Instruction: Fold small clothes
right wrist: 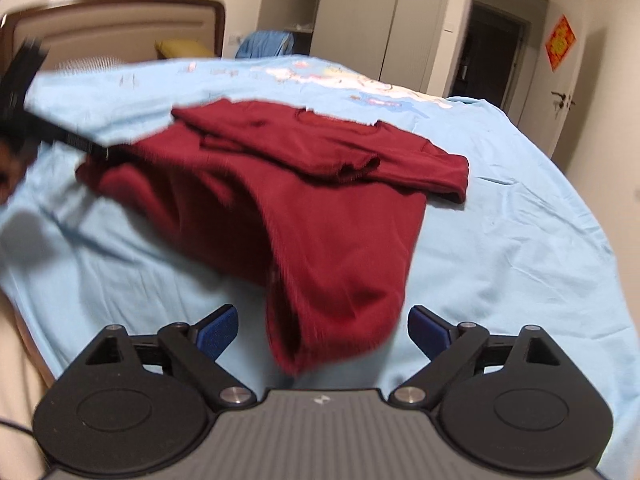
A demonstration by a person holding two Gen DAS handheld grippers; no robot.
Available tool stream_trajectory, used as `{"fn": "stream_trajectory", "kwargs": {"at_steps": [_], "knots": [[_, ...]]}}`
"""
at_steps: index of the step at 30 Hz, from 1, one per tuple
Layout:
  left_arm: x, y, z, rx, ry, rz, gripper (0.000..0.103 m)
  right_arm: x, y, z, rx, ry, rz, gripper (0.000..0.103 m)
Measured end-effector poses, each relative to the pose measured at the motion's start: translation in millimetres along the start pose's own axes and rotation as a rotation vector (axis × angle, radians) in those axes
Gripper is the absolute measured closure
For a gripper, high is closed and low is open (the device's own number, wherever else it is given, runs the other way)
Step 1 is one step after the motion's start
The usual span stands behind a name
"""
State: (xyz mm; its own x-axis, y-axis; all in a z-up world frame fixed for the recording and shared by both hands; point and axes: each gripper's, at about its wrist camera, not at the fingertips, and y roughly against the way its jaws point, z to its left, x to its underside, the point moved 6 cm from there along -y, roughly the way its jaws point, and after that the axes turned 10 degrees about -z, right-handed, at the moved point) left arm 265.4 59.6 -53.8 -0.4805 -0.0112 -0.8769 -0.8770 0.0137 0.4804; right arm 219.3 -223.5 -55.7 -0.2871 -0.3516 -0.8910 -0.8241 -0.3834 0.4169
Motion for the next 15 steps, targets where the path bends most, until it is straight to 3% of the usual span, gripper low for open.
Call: {"fn": "stream_trajectory", "kwargs": {"at_steps": [2, 8, 11, 13, 15], "knots": [[-0.1, -0.9, 0.6, 0.002, -0.005, 0.002, 0.091, 3.2, -0.5, 2.5, 0.026, 0.051, 0.004, 0.009], [-1.6, 1.9, 1.1, 0.0, -0.003, -0.003, 0.091, 1.6, 6.9, 7.9, 0.056, 0.163, -0.064, 0.028], [-5.1, 8.2, 0.5, -0.005, -0.004, -0.022, 0.091, -2.0, 14.0, 13.3, 0.048, 0.222, -0.108, 0.049], [-8.5, 14.7, 0.4, -0.009, -0.003, -0.044, 0.092, -4.2, 17.0, 14.9, 0.052, 0.242, -0.121, 0.079], [-13.0, 22.6, 0.9, -0.015, 0.003, -0.07, 0.093, -8.6, 21.1, 13.5, 0.065, 0.233, -0.146, 0.085]]}}
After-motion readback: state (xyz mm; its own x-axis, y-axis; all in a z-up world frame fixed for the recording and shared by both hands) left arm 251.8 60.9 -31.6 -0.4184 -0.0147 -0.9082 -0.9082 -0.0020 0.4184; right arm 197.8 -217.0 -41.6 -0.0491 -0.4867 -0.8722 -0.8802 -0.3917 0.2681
